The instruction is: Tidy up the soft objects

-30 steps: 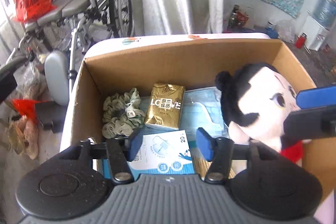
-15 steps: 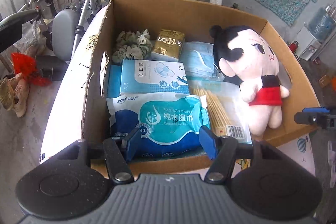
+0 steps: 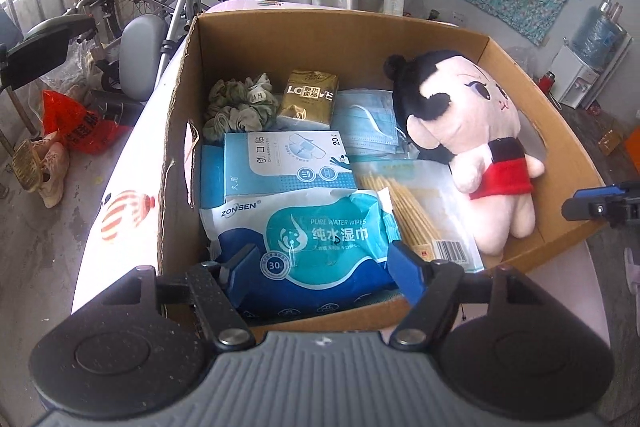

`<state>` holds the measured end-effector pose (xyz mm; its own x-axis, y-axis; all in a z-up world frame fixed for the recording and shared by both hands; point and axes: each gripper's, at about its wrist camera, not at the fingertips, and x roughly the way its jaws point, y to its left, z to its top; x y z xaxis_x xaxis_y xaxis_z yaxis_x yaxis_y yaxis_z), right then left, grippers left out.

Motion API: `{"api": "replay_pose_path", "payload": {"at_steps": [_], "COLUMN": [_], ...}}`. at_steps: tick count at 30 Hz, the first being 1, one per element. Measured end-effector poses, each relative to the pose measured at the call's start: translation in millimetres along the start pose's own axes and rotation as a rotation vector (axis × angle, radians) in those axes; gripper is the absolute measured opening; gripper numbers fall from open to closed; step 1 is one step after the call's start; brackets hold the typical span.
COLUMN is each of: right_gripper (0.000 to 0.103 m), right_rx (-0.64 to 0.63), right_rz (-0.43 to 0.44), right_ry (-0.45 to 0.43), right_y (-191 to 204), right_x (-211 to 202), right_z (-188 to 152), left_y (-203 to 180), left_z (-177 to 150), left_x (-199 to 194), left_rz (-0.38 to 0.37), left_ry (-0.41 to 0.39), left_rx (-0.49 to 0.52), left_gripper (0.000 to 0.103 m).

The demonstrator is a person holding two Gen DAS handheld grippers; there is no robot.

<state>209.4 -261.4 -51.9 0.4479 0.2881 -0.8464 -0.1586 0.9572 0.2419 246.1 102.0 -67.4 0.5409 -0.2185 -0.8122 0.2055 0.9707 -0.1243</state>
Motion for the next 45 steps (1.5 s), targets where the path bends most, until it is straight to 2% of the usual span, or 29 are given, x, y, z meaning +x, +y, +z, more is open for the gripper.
{"api": "replay_pose_path", "payload": {"at_steps": [3,10,13,15,20,23,24,27,33,38,45], "right_gripper": [0.052,0.052,0.052,0.052,0.054,0.057,0.058,0.062,0.063,0.064,0.064], "right_rx": [-0.001,0.02,0.005,-0.005,-0.009,-0.014,-0.023,-0.049,-0.014,0.021,0.115], "right_rz": [0.02,0.089,0.097,0.097,0.075,0.031,0.027,0.015,0.049,0.01,0.015], "right_ry": [0.014,0.058,0.057,0.065,0.083,0.034,0.01,-0.065,-0.145,-0.2,-0.238], "right_y": [3.8,16.4,19.5,22.5,28.0,33.2,36.3,46.2,62.7,74.6,74.8], "right_x": [-14.1,-39.1,-50.0,-56.8,-67.1,-80.7,-87.0,-107.8,-128.1,-133.5,-133.3], "right_z": [-25.1,-70.8,-88.6,-99.3,-113.9,-111.8,-112.0,-110.6,-105.9,-113.7,-124.7], "left_y": [-1.8,-7.4,-11.8,-15.5,-24.8,-33.2,-39.3,-51.2,-66.9,-70.4,-70.1], "left_z": [-21.2,-67.3,-85.2,-95.4,-115.9,-117.2,-117.9,-115.4,-110.4,-113.6,-118.4], "left_x": [-15.2,-46.9,-59.1,-66.2,-80.7,-90.3,-96.2,-111.0,-133.2,-146.8,-162.2], "left_rz": [-0.015,0.005,0.011,0.013,0.032,0.098,0.135,0.184,0.176,0.152,0.145], "left_ry": [0.023,0.014,0.02,0.021,0.015,0.003,-0.021,-0.084,-0.174,-0.209,-0.249], "left_rx": [0.022,0.039,0.035,0.036,0.074,0.107,0.136,0.174,0.122,0.041,-0.02], "left_gripper": [0.076,0.081,0.084,0.09,0.09,0.09,0.091,0.093,0.095,0.097,0.098]}}
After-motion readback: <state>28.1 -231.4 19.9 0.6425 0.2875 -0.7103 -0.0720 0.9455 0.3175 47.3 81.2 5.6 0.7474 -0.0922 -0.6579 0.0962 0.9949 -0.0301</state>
